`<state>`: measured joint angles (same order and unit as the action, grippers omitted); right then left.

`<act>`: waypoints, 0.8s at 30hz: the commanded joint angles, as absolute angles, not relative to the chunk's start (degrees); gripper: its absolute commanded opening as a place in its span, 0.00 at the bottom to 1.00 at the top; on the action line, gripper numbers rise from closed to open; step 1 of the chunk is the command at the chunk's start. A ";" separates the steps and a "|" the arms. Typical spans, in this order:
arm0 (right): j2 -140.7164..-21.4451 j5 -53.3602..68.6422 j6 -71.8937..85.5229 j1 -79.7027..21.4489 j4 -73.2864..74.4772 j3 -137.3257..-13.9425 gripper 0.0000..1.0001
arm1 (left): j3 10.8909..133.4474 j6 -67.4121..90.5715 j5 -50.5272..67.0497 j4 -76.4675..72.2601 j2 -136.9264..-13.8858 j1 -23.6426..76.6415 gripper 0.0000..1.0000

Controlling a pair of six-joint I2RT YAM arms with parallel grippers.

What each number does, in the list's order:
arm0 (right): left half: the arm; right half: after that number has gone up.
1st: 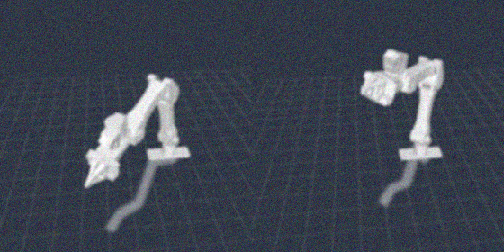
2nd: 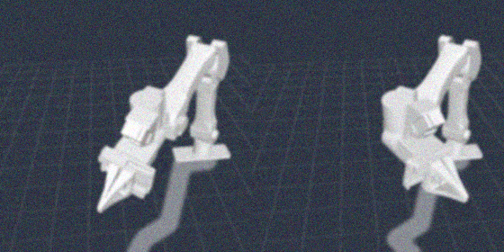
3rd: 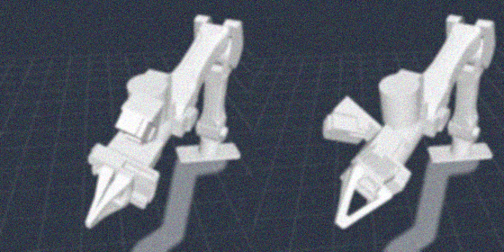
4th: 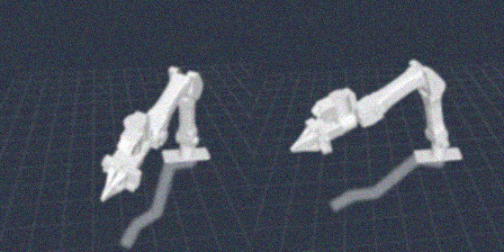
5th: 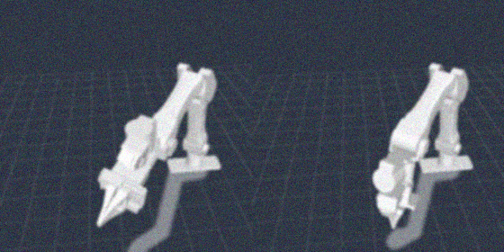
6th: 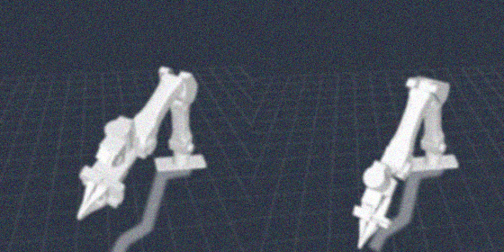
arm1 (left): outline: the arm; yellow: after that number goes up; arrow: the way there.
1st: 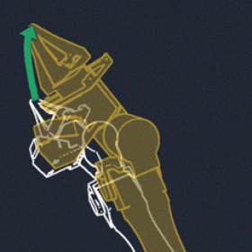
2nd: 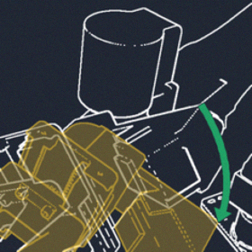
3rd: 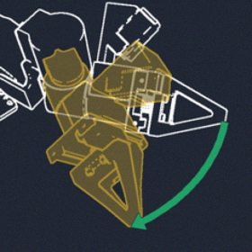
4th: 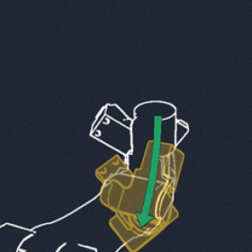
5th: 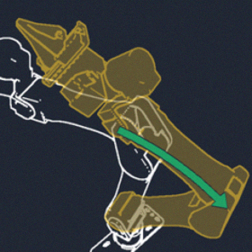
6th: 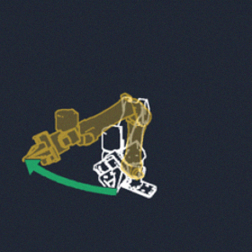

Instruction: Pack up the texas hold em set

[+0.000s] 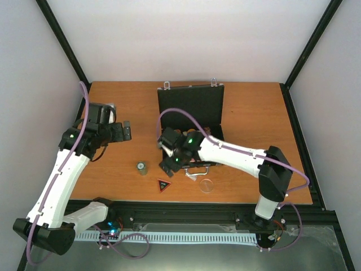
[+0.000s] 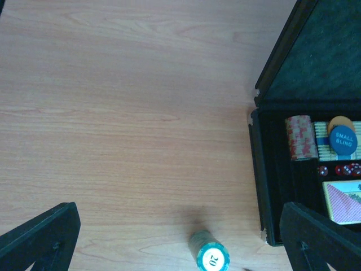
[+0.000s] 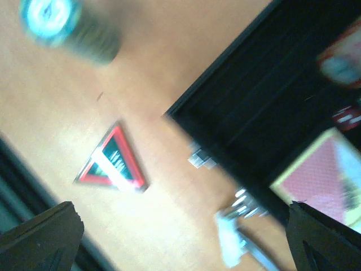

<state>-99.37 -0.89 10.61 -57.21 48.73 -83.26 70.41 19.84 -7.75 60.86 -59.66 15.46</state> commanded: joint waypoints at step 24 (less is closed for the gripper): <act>-118.08 -2.07 30.95 -73.32 54.17 -92.93 1.00 | 71.77 23.37 -6.83 64.31 -53.47 15.29 1.00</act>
<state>-115.90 0.08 26.74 -73.17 53.15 -89.80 71.37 22.92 -8.05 63.07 -54.46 15.46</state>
